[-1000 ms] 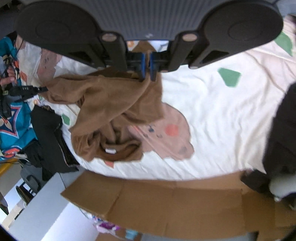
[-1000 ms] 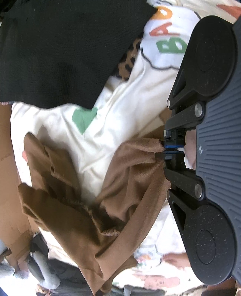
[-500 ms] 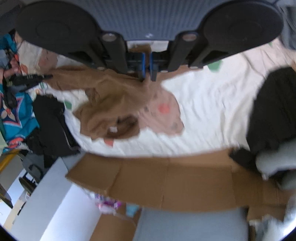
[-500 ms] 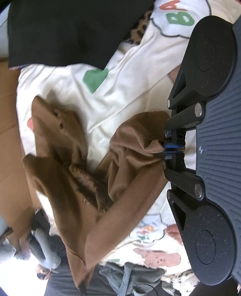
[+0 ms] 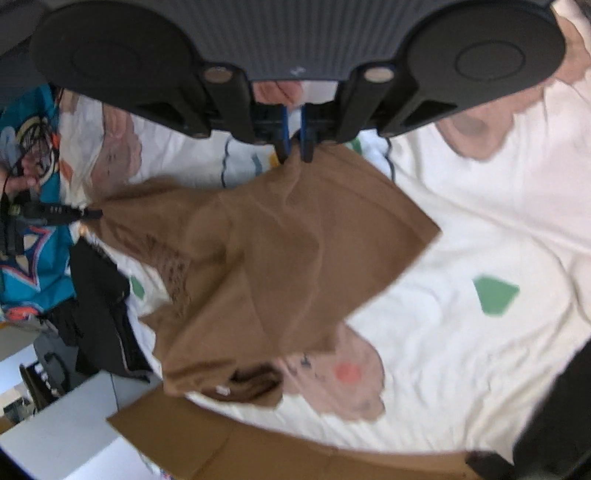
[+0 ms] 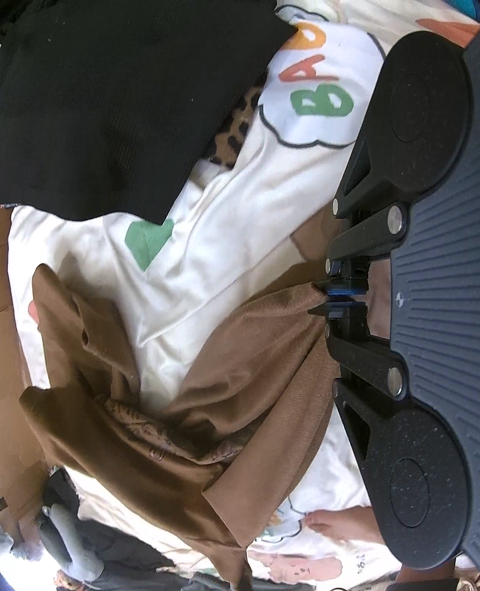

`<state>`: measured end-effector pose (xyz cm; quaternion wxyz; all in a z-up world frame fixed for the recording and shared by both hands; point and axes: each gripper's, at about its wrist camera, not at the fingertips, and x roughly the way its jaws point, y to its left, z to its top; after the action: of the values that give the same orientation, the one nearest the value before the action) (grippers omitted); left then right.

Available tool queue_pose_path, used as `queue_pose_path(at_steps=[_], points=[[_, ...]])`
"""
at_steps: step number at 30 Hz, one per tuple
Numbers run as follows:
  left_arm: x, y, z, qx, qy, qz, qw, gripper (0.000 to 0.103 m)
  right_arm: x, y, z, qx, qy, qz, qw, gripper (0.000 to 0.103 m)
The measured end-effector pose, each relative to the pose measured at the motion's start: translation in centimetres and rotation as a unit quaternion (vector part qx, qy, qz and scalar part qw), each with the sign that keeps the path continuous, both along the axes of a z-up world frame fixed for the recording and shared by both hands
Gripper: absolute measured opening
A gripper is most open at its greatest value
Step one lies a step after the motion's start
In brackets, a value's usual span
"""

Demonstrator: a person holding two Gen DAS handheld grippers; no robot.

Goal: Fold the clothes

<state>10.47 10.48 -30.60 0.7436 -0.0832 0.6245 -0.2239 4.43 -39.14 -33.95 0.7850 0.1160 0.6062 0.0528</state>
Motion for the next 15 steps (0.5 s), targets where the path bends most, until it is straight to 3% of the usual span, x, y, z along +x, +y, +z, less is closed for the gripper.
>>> queue_pose_path(at_steps=[6,10,15], points=[[0.4,2.1,0.3,-0.001,-0.008,0.036,0.9993,0.029,-0.1,-0.6,0.0,-0.025,0.007,-0.001,1.0,0.0],[2.5,4.6,-0.4,0.028,-0.038,0.092,0.9946,0.032,0.0,-0.4,-0.2,-0.033,0.011,0.001,0.999,0.0],[4.8,7.0,-2.7,0.045,-0.043,0.146,0.9874,0.029,0.0,-0.4,-0.1,-0.036,0.013,0.006,0.999,0.0]])
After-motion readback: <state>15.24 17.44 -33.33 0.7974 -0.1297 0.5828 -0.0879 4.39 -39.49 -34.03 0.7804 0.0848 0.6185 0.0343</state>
